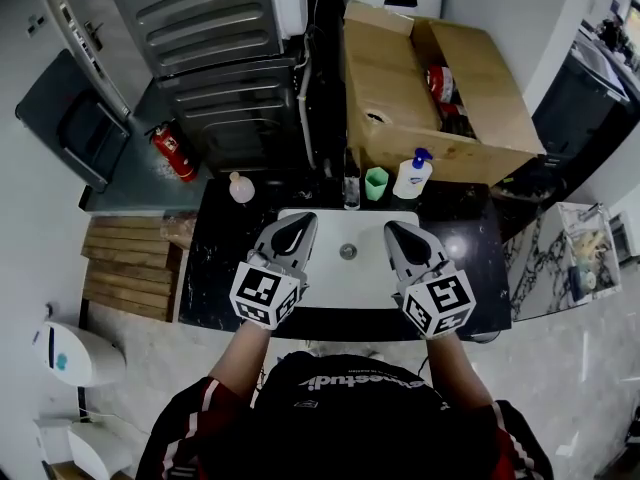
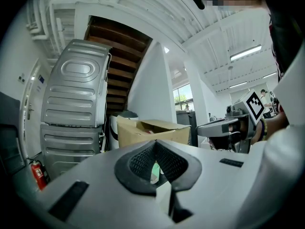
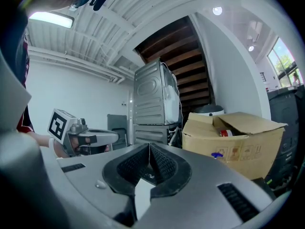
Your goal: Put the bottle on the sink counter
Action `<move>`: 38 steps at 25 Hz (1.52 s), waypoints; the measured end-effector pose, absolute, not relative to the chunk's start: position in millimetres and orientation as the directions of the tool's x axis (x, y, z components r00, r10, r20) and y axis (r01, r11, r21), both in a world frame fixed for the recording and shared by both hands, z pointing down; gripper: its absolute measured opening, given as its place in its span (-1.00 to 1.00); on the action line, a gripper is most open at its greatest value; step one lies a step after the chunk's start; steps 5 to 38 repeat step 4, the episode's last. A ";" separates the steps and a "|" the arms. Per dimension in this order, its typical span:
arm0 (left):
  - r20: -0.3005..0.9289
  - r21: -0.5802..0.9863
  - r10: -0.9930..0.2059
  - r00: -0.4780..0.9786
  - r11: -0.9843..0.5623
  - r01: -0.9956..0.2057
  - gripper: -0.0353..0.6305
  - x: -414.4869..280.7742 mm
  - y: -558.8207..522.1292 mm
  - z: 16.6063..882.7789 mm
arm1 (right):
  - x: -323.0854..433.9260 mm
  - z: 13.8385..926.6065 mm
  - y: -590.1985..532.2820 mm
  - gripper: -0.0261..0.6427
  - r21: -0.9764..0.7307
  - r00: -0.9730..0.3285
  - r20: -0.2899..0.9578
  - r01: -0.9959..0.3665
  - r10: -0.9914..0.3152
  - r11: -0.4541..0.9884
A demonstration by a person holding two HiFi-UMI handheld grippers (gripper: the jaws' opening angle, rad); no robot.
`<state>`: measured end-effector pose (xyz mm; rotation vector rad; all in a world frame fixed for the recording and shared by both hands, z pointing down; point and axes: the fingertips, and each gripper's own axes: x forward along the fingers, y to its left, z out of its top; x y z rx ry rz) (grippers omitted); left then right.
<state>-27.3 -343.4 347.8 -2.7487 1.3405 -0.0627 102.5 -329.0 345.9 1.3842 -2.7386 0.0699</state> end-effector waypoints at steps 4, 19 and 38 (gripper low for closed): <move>-0.001 -0.093 -0.789 0.615 -0.612 -0.785 -0.85 -24.5 -346.7 349.3 | 105.8 345.2 -332.2 -0.80 0.001 -0.590 0.085 -0.806 -0.803 0.592; -0.001 -0.093 -0.789 0.615 -0.612 -0.785 -0.85 -24.5 -346.7 349.3 | 105.8 345.2 -332.2 -0.80 0.001 -0.590 0.085 -0.806 -0.803 0.592; -0.001 -0.093 -0.789 0.615 -0.612 -0.785 -0.85 -24.5 -346.7 349.3 | 105.8 345.2 -332.2 -0.80 0.001 -0.590 0.085 -0.806 -0.803 0.592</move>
